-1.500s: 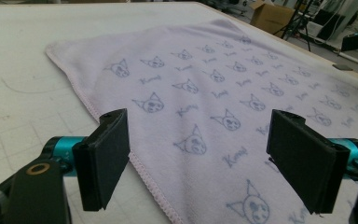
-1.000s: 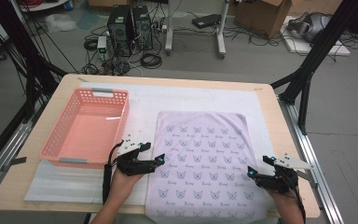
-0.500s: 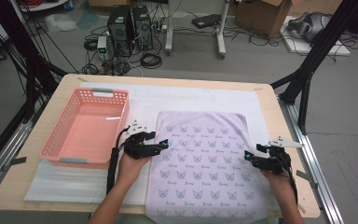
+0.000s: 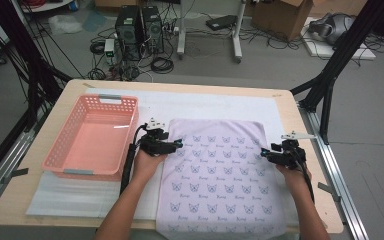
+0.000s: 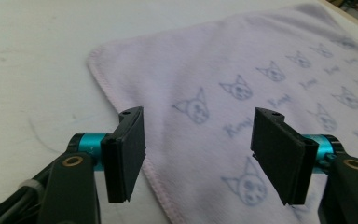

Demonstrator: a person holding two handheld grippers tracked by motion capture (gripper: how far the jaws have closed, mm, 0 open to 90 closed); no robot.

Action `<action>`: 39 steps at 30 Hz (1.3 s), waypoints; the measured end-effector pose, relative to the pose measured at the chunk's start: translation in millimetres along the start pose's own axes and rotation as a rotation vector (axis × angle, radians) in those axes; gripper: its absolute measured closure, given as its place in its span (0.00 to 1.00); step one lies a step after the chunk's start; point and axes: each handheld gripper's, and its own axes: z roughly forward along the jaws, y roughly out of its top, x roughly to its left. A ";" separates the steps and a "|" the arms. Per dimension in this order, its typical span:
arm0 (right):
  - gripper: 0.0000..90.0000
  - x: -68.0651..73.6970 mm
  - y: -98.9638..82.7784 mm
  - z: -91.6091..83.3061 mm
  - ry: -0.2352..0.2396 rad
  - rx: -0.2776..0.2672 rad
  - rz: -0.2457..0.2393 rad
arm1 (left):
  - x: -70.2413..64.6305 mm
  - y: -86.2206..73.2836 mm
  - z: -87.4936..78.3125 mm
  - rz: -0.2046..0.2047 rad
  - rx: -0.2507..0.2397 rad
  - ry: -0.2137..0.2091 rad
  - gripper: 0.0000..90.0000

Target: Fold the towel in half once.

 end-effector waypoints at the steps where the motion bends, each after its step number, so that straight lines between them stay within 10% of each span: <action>1: 0.56 -0.5 1.4 2.5 0.001 0.005 -0.003 | 2.0 -1.0 1.7 -0.006 0.009 0.018 0.42; 5: 0.59 -1.0 5.7 9.8 -0.010 0.018 -0.002 | 8.7 -5.3 6.6 -0.029 0.056 0.061 0.45; 12: 0.68 -2.6 5.9 17.5 -0.046 0.045 0.011 | 3.3 -5.1 7.4 0.073 0.080 0.141 0.64; 18: 0.93 -4.4 5.8 17.0 0.001 0.050 0.020 | 1.5 -5.4 8.0 0.073 0.080 0.098 0.94; 22: 0.96 -7.6 5.6 16.6 0.008 0.045 0.050 | 6.3 -4.2 5.9 -0.013 0.060 0.114 0.96; 32: 0.97 -13.6 8.7 10.3 -0.030 -0.051 0.060 | 8.2 2.9 -5.9 -0.068 -0.047 0.138 0.97; 39: 0.97 -10.0 9.6 -13.7 0.031 -0.109 0.044 | 3.1 7.8 -27.7 -0.028 -0.063 0.094 0.96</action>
